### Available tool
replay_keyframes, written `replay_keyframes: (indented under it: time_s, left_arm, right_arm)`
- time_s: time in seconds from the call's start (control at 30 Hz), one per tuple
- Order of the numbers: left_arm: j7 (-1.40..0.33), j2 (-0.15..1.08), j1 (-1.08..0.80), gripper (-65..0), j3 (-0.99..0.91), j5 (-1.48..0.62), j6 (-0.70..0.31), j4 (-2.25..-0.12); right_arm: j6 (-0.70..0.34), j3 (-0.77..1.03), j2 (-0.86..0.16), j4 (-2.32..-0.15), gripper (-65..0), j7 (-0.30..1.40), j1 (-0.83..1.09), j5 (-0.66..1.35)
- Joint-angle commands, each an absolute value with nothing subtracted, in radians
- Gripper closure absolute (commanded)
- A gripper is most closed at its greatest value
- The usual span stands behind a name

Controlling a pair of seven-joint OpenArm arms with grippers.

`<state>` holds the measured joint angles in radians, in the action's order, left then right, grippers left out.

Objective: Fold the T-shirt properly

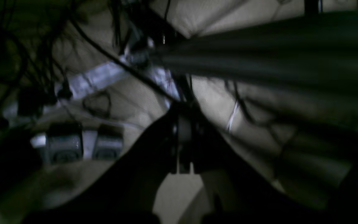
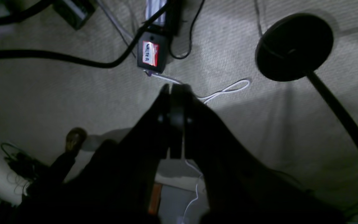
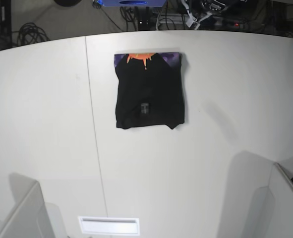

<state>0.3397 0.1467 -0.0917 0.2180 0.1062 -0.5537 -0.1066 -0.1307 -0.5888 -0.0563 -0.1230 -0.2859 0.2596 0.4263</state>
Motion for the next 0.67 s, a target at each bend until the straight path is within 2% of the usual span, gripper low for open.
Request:
replay_keyframes:
  time_s: [0.0, 0.2, 0.43, 0.63]
  left_arm:
    - [0.337, 0.183, -0.108, 0.0, 0.219, 0.111, -0.561, -0.102]
    - [0.338, 0.222, -0.111, 0.0, 0.219, 0.111, -0.561, -0.128]
    - [0.338, 0.216, -0.156, 0.0, 0.217, 0.108, -0.561, -0.246]
    - [0.338, 0.214, -0.150, 0.0, 0.216, 0.101, -0.561, -0.248]
  right_arm:
    - [-0.131, -0.587, -0.035, -0.125, 0.0, -0.295, 0.263, 0.429]
    - [-0.130, -0.587, 0.045, -0.125, 0.0, -0.298, 0.249, 0.429]
    - [-0.128, -0.501, 0.022, -0.125, 0.0, -0.298, 0.248, 0.427]
    - [-0.128, -0.483, 0.004, -0.125, 0.0, -0.300, 0.248, 0.426]
